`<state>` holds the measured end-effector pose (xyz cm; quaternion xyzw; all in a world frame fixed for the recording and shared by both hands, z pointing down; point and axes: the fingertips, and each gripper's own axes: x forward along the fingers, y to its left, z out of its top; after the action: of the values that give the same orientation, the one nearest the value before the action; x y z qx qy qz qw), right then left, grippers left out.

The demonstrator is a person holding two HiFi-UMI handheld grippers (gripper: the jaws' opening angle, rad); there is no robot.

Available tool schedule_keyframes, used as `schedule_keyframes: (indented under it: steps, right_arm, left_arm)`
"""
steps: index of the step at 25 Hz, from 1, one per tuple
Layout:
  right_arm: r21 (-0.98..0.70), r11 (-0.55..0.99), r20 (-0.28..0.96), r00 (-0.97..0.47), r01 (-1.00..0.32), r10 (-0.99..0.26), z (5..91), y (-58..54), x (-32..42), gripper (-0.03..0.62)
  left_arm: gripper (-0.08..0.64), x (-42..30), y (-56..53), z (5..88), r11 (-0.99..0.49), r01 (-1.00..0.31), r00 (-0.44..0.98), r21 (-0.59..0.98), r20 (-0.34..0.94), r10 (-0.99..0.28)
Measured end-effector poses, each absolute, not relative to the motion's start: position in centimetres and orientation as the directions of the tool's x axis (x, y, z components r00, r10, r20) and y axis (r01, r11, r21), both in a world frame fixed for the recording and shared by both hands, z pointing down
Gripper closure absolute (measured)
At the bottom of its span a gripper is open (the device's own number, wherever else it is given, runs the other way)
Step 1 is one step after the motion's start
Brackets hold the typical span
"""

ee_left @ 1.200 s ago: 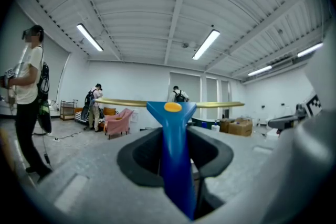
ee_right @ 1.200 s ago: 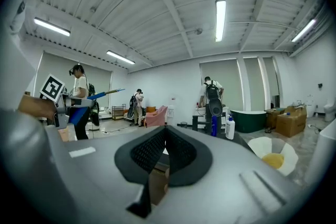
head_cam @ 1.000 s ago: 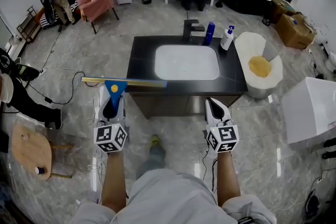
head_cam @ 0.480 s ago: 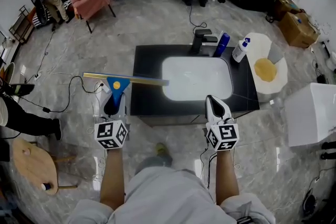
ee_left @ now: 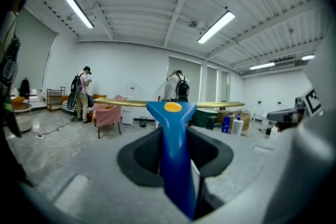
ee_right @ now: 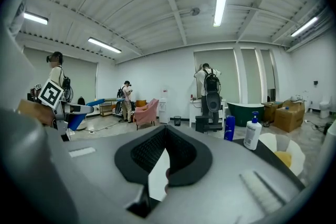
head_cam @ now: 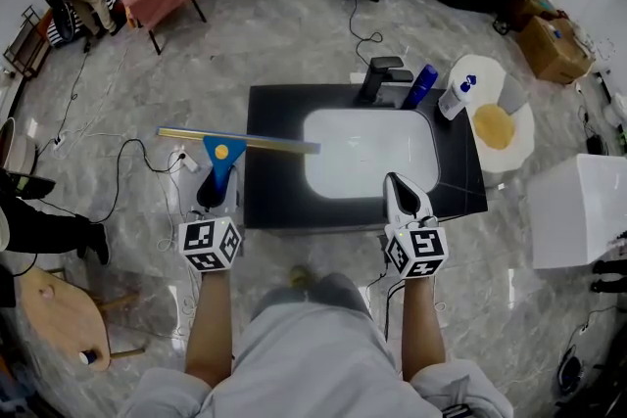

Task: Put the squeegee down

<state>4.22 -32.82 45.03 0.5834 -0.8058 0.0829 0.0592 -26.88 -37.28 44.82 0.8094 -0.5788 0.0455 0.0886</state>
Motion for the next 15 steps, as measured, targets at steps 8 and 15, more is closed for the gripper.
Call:
schedule_keyframes:
  steps: [8, 15]
  right_arm:
    - [-0.059, 0.323, 0.192, -0.328, -0.945, -0.925, 45.4, -36.6, 4.9, 0.589]
    - [-0.063, 0.358, 0.200, -0.363, -0.932, -0.910, 46.2, -41.7, 6.8, 0.589]
  left_arm:
    - [0.433, -25.8, -40.7, 45.6, -0.295, -0.950, 0.309, 0.103, 0.191, -0.932]
    - [0.433, -23.4, -45.6, 46.0, -0.252, -0.963, 0.267, 0.098, 0.217, -0.939]
